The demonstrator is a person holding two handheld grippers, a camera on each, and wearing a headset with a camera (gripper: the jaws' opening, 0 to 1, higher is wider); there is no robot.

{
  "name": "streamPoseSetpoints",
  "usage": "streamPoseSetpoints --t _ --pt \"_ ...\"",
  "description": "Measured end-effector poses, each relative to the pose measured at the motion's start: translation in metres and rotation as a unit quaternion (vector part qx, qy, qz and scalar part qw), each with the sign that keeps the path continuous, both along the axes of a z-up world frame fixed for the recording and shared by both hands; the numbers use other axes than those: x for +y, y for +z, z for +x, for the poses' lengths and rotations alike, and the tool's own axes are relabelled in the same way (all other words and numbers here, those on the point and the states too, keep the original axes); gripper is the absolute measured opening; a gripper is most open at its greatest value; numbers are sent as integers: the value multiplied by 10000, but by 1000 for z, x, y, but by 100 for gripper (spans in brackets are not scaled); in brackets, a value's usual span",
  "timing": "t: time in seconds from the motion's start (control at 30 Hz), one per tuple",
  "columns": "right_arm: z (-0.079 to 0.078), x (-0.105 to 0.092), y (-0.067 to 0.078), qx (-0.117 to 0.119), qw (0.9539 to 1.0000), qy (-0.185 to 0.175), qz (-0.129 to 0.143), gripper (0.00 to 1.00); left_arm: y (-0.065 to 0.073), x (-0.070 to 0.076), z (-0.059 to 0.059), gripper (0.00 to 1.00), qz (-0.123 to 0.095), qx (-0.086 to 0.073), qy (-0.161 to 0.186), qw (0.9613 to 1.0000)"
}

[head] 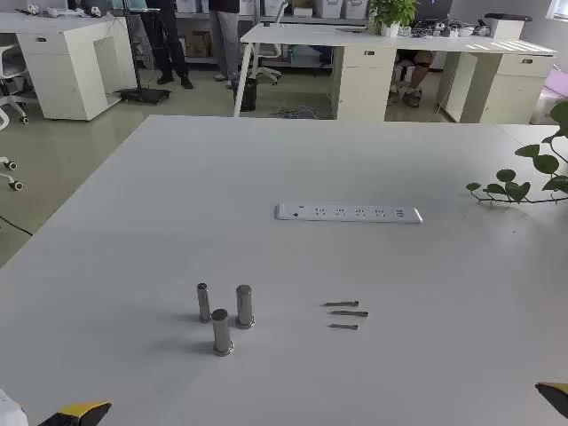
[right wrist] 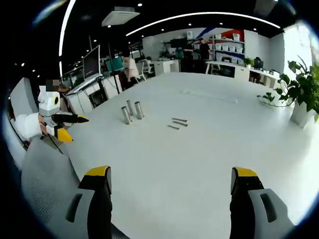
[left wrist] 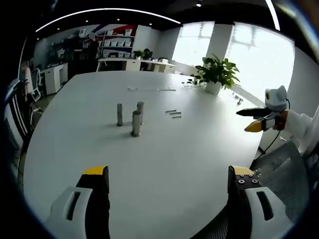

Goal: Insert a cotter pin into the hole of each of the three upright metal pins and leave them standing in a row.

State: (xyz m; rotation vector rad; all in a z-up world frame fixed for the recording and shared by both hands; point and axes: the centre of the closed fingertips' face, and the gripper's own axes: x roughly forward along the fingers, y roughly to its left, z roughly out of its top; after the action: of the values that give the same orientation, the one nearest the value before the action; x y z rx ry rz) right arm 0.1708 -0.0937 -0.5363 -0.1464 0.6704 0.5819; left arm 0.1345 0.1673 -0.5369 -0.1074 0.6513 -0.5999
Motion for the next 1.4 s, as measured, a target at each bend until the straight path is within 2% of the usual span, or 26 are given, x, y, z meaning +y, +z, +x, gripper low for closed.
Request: streamPoseSetpoints --t 0.07,0.17,0.27,0.33,0.37,0.4,0.53,0.7,0.73,0.77,0.83,0.93,1.03,1.4 --pt "1 1 0 -1 10000 6 8 98 4 -1 1 99 -124 -53 56 9999" --pt "1 1 0 5 10000 15 1 98 7 2 2 99 -178 -76 92 9998" --pt "0 1 1 6 10000 30 10 98 13 4 6 99 -254 -213 197 9993" --pt "0 2 1 17 10000 37 12 98 14 8 7 99 -170 -265 261 9992" --pt "-1 2 0 34 10000 37 8 98 15 10 9 99 -73 -372 251 9990" --pt "-1 2 0 40 10000 40 5 98 16 10 10 99 -53 -412 245 9988" --pt "-1 3 -1 50 10000 53 -1 98 18 9 9 99 -173 -364 260 9988" --pt "-2 5 0 31 10000 70 19 98 14 7 6 99 -141 -268 182 9994" --pt "-1 5 1 28 10000 68 19 98 14 6 6 99 -203 -260 184 9993" --pt "-1 5 1 22 10000 64 16 98 16 4 6 99 -366 -247 231 9988" --pt "-1 4 1 22 10000 66 12 98 16 4 6 99 -410 -217 252 9986" --pt "-2 3 1 27 10000 56 11 98 15 6 6 99 -307 -238 235 9990" --pt "-2 4 1 42 10000 61 30 98 15 6 6 99 -374 -223 274 9987" --pt "-3 6 -1 112 9999 95 36 98 11 8 4 99 -310 -162 265 9990"
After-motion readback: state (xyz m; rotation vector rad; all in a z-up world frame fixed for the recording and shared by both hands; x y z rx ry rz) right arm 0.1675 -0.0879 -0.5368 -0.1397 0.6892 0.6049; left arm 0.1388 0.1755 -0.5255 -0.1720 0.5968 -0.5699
